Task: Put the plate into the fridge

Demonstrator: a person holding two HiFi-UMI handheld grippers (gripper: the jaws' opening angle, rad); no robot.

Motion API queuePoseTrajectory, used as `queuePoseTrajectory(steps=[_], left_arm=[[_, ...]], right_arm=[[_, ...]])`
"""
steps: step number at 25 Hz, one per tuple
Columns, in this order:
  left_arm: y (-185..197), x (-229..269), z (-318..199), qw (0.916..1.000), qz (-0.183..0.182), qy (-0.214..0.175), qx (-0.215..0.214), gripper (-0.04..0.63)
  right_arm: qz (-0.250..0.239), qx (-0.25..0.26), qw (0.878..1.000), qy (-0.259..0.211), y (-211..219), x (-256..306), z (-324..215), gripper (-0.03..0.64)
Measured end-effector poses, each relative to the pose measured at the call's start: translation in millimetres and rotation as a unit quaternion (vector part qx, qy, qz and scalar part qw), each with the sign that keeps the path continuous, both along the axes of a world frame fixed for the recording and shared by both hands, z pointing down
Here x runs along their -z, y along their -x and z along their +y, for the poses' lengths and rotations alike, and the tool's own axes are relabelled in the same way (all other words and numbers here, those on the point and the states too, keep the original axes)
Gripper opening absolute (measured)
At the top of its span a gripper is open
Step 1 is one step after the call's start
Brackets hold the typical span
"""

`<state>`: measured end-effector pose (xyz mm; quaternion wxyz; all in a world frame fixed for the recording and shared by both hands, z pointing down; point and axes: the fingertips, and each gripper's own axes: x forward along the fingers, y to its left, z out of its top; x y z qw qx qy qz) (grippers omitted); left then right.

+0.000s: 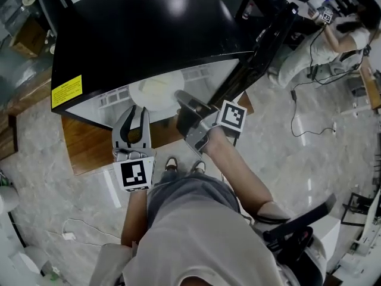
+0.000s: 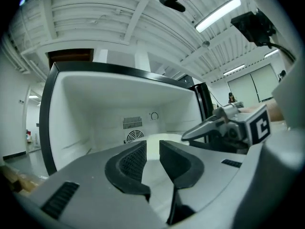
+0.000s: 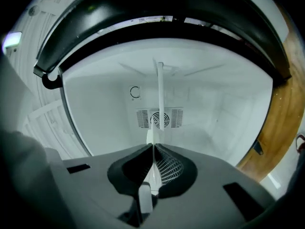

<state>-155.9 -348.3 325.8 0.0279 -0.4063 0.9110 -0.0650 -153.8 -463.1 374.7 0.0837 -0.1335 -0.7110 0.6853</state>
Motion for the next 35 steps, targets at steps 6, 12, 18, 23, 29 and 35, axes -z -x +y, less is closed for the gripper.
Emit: queuePoseTrajectory(steps=[6, 12, 18, 23, 29, 35], left_arm=[[-21.1, -25.8, -34.2, 0.9982, 0.001, 0.044, -0.040, 0.098], [-4.3, -25.5, -49.2, 0.9976, -0.003, 0.057, -0.038, 0.076], [8.6, -25.0, -50.1, 0.9988, 0.020, 0.035, -0.029, 0.072], [15.4, -20.2, -50.1, 0.9983, -0.003, 0.052, -0.028, 0.072], [24.0, -16.2, -17.0, 0.9992, 0.008, 0.035, 0.017, 0.072], [44.3, -14.1, -6.8, 0.9984, 0.001, 0.053, 0.020, 0.074]], right_arm=[[0.015, 0.010, 1.000, -0.005, 30.0, 3.5, 10.2, 0.025], [-0.003, 0.085, 0.994, -0.066, 40.4, 16.1, 26.3, 0.028], [-0.030, 0.130, 0.988, -0.082, 31.0, 21.2, 29.8, 0.081], [-0.086, 0.123, 0.969, -0.196, 19.1, 37.2, 26.9, 0.040], [-0.101, 0.065, 0.815, -0.567, 21.1, 36.5, 39.1, 0.037], [-0.116, 0.049, 0.739, -0.662, 34.8, 34.3, 80.9, 0.037]])
